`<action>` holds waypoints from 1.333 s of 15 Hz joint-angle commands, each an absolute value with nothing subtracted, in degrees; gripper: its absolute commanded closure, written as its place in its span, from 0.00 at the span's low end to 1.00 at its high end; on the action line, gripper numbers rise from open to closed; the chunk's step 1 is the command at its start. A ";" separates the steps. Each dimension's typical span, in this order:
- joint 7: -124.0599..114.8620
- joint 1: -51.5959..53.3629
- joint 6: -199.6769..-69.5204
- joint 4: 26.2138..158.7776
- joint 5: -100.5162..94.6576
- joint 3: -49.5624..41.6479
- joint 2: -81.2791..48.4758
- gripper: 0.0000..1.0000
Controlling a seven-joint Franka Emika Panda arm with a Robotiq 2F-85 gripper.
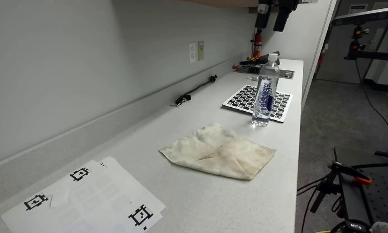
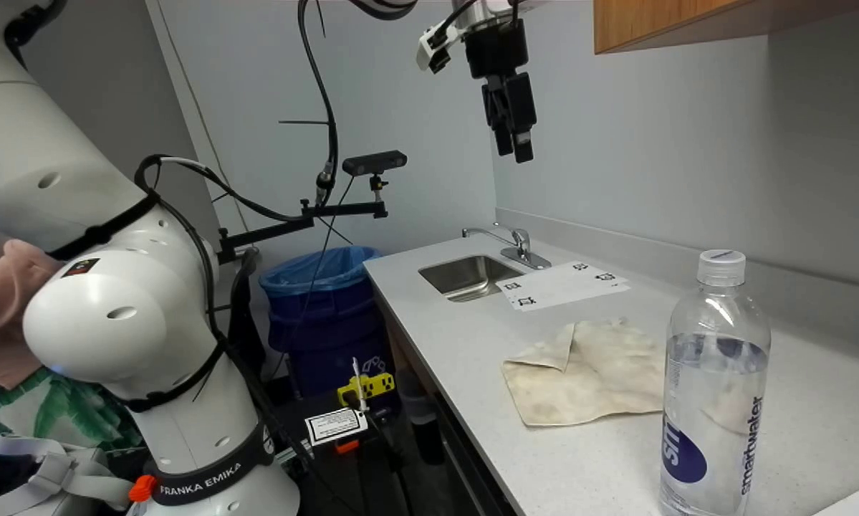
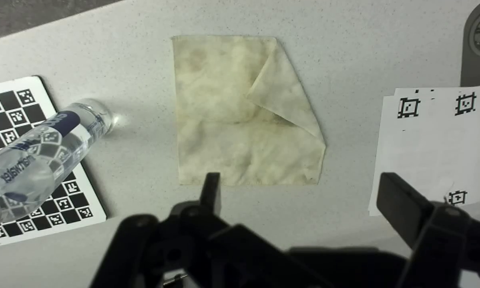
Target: Wipe the table with the white cloth
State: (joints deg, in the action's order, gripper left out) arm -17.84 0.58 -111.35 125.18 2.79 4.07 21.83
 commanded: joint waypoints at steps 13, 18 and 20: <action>-16.45 0.58 -110.81 124.86 3.22 4.06 20.91 0.00; -13.41 1.00 -112.20 126.55 4.51 3.31 19.18 0.00; -12.66 1.00 -112.99 128.15 4.58 3.18 18.66 0.00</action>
State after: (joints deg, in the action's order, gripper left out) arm -15.33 0.60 -111.35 126.47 2.87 3.92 19.46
